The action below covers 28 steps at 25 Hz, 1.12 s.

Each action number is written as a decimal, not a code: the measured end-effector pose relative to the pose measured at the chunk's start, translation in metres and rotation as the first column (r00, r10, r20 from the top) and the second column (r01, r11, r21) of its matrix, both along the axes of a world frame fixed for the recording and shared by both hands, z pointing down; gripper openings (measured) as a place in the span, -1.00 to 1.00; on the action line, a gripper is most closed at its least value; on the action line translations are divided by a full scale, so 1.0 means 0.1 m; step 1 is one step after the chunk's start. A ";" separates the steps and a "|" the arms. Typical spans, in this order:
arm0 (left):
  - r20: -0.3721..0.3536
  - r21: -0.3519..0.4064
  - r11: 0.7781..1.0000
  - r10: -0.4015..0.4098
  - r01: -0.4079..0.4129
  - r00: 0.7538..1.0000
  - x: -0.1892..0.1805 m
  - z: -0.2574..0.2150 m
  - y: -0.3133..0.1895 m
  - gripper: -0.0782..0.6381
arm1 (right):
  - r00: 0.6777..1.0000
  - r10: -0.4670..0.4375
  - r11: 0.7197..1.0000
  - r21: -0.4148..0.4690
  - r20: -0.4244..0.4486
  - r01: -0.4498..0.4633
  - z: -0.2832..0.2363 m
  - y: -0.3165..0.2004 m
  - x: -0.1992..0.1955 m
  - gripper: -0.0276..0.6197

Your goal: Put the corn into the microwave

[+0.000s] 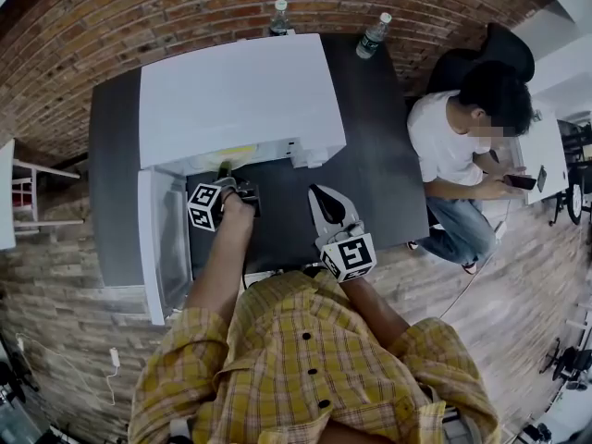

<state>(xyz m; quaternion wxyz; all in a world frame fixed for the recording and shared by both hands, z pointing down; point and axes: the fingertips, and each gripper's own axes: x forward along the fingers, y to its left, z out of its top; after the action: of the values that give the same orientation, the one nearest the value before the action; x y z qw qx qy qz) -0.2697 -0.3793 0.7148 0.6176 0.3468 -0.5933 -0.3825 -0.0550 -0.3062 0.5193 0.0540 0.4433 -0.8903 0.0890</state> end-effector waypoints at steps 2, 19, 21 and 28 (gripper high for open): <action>-0.011 -0.025 1.000 -0.001 0.000 1.000 0.02 0.05 0.03 -0.48 | 1.000 0.000 1.000 -0.002 0.001 0.000 0.01 0.01 0.01 -0.93; -0.035 -0.018 0.999 0.032 -0.032 0.999 0.06 0.12 0.04 -0.33 | 1.000 0.000 1.000 -0.002 -0.004 0.000 0.00 0.01 0.08 -0.93; -0.040 -0.005 0.999 0.046 -0.046 0.998 0.08 0.10 0.07 -0.34 | 1.000 -0.003 1.000 0.000 -0.002 0.003 0.00 0.03 0.07 -0.93; -0.004 0.080 0.987 0.138 -0.137 0.990 0.25 -0.21 0.23 -0.51 | 1.000 -0.015 1.000 0.005 -0.004 0.015 -0.02 0.12 0.06 -0.93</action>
<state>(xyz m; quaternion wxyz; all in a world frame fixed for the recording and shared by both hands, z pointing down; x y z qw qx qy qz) -0.2446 -0.3563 0.6940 0.6311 0.4093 -0.5493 -0.3639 -0.0492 -0.2945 0.5170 0.0555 0.4370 -0.8937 0.0854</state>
